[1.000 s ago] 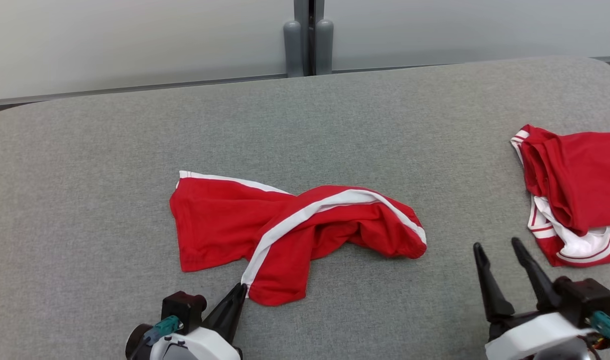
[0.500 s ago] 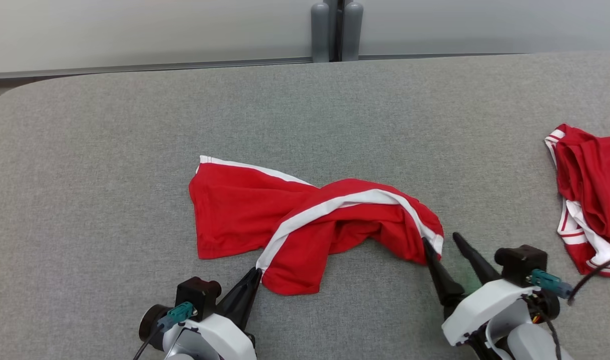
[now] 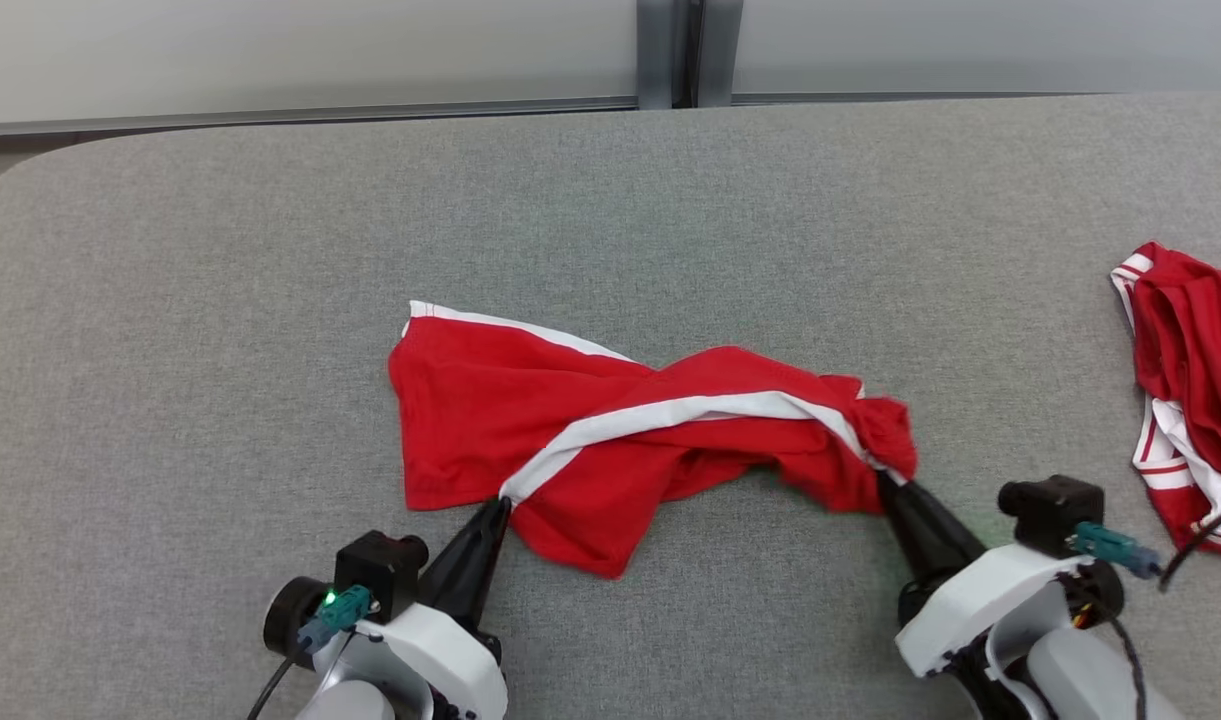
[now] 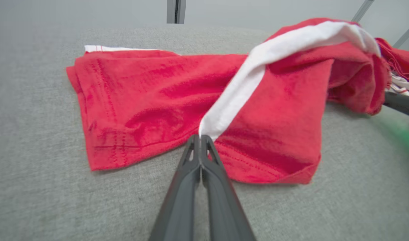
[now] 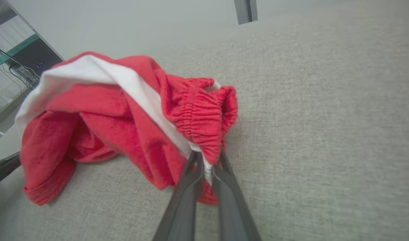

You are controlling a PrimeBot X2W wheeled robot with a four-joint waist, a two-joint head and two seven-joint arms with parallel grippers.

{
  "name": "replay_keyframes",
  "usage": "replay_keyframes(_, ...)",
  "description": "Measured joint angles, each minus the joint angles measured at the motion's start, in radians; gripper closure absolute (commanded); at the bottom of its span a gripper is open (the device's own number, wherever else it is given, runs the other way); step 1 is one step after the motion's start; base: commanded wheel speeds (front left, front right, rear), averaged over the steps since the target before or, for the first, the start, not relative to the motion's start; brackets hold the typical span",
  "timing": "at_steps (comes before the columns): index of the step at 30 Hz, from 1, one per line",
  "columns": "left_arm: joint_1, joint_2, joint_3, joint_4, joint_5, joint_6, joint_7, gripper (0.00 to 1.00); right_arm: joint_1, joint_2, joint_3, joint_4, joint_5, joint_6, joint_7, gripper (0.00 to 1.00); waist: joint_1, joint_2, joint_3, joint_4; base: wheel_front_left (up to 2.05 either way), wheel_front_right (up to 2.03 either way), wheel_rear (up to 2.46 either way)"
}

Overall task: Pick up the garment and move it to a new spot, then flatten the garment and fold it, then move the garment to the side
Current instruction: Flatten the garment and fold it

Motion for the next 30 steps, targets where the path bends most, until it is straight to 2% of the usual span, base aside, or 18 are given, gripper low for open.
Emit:
replay_keyframes(5,-0.006,0.018,0.019,-0.076,0.03,0.031,-0.033,1.0,0.0,-0.035,-0.048,-0.038,-0.034,0.0,-0.039,1.0,0.0,0.0,-0.009,-0.006,0.0,0.0,0.0)
replay_keyframes(13,0.0,0.054,0.056,-0.244,0.059,0.063,-0.045,1.0,0.005,-0.077,-0.14,-0.187,-0.117,0.0,-0.012,1.0,0.0,0.0,-0.035,-0.029,0.0,0.0,0.0)
replay_keyframes(23,0.002,0.091,0.15,-0.609,0.149,0.115,-0.046,1.0,0.038,-0.07,-0.258,-0.499,-0.217,0.0,0.053,1.0,0.0,0.0,-0.081,-0.04,0.0,0.0,0.0)
replay_keyframes(30,0.002,0.095,0.206,-0.82,0.199,0.127,-0.048,1.0,0.059,-0.054,-0.287,-0.695,-0.238,0.0,0.117,1.0,0.0,0.0,-0.118,-0.041,0.0,0.0,0.0)
